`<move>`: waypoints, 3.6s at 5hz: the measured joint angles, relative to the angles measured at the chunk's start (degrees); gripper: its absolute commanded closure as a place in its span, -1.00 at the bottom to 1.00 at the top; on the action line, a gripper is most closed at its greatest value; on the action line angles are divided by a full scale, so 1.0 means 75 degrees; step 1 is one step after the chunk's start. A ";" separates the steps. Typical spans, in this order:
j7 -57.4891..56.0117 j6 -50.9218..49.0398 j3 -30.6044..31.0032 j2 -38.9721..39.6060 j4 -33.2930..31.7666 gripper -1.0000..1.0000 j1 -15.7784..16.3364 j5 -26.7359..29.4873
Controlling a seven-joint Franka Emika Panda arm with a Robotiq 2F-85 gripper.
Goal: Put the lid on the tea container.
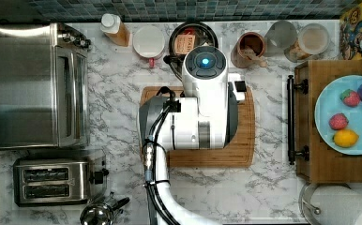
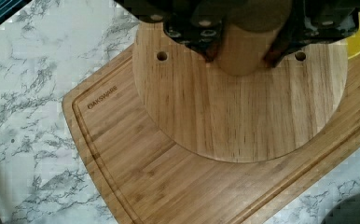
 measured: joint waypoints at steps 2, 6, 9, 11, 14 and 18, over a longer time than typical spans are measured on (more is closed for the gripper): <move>0.0000 0.0060 0.0040 0.0191 -0.0194 1.00 -0.0051 -0.0022; -0.0193 0.3126 0.0021 -0.0037 -0.1761 1.00 -0.0071 0.0311; -0.0217 0.2246 0.0037 -0.0015 -0.1119 1.00 -0.0074 0.0110; -0.0219 0.1675 0.0042 0.0446 0.0246 1.00 -0.0039 -0.0020; -0.0220 0.1826 0.0106 0.0957 0.2201 1.00 0.0004 -0.0043; -0.0222 0.1550 0.0039 0.3569 0.4655 1.00 0.0365 -0.0443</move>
